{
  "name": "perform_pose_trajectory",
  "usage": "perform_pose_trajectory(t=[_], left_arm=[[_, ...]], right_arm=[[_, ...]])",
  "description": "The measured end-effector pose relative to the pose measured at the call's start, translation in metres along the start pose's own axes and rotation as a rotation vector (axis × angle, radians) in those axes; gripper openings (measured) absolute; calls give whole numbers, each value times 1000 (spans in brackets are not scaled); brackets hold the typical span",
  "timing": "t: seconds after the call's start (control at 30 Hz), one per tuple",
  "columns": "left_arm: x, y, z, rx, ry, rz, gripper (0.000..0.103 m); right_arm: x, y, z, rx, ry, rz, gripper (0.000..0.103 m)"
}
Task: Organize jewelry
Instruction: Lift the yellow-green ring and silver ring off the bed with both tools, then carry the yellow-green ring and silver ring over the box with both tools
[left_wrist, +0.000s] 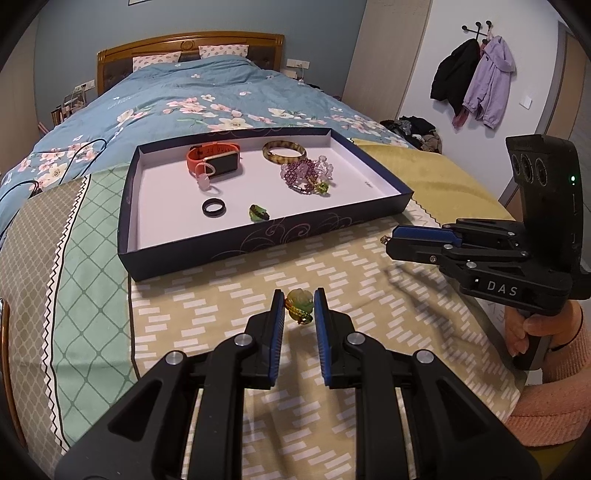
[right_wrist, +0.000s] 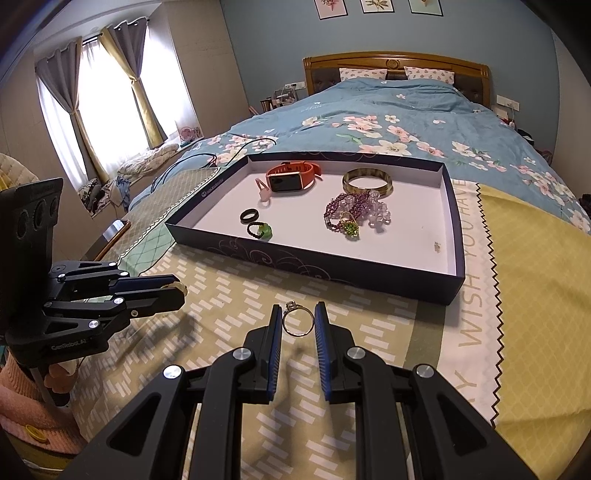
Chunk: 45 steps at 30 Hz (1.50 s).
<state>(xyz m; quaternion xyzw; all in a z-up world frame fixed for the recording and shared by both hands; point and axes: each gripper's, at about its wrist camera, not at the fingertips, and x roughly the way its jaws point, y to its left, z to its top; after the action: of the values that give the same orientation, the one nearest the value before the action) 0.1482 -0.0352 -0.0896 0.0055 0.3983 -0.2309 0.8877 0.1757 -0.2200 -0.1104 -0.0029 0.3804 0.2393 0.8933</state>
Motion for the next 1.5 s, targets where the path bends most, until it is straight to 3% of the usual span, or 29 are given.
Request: perform_pose_trajectory(t=[1.5], left_arm=[[-9, -2, 15, -27, -68, -29, 17]], right_arm=[[-9, -2, 11, 14, -49, 8, 16]])
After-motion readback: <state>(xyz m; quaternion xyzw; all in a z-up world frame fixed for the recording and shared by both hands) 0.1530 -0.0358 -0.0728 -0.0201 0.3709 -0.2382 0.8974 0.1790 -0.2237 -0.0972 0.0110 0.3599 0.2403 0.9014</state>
